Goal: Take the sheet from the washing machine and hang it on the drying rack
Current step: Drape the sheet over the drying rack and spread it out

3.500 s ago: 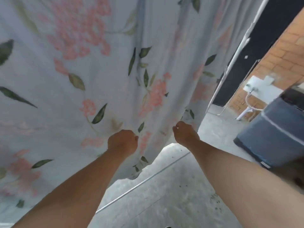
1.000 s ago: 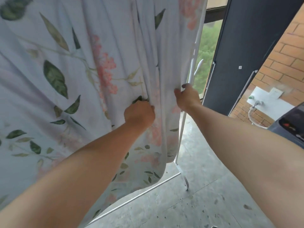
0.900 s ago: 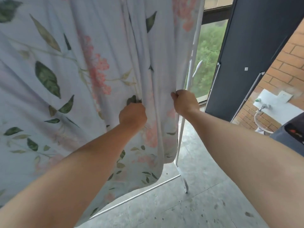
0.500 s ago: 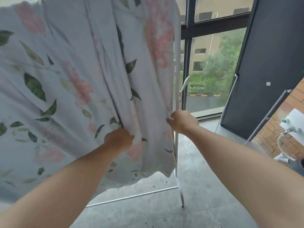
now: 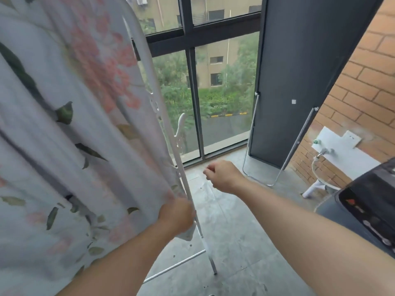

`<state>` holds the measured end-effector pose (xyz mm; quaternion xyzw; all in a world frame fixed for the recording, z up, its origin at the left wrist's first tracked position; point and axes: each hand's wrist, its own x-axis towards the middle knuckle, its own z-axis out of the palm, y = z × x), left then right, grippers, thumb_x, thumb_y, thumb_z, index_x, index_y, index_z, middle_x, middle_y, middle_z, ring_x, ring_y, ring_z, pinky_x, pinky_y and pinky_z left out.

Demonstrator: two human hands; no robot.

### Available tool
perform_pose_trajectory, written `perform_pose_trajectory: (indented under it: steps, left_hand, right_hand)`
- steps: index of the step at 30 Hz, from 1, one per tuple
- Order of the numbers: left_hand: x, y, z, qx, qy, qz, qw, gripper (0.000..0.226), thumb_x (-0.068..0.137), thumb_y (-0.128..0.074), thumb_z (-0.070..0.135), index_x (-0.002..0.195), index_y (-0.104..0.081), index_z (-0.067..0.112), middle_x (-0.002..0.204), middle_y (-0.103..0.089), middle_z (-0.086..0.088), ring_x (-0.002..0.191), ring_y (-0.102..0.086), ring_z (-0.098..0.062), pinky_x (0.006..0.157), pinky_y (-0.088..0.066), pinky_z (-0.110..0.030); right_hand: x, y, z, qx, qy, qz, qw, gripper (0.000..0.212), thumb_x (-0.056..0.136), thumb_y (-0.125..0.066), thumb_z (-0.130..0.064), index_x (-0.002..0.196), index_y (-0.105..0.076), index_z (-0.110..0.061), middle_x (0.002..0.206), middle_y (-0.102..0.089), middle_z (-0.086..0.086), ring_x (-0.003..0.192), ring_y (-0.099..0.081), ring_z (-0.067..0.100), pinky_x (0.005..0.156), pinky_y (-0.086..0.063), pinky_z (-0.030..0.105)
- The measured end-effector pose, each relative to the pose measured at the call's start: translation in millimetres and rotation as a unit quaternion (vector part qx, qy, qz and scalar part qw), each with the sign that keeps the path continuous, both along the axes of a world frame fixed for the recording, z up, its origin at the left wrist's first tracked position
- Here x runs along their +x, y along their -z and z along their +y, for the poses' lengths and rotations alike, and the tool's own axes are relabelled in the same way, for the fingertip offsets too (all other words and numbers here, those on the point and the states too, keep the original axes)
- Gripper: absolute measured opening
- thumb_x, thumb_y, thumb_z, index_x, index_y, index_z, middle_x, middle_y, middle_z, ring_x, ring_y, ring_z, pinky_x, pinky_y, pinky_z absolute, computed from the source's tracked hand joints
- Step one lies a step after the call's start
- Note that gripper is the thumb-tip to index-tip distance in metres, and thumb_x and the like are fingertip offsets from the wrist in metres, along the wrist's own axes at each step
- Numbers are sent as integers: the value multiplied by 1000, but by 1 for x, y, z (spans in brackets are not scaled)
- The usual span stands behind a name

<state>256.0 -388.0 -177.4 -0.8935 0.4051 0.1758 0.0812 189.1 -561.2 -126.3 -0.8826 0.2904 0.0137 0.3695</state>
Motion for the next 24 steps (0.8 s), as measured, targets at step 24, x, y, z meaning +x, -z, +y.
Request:
perform_pose_trajectory:
  steps: [24]
  left_hand:
    - [115,51,-330,-221,-512,263,788,27,93,-47,22,84,-66,5,71,-75,-6,54,-72,-22,70,-63,-42]
  right_hand:
    - [120,49,-362,184,-80,26,979,17,100,-57,-29,94,-71,-23,93,-76,-8,75,-73,20,69,-52,33]
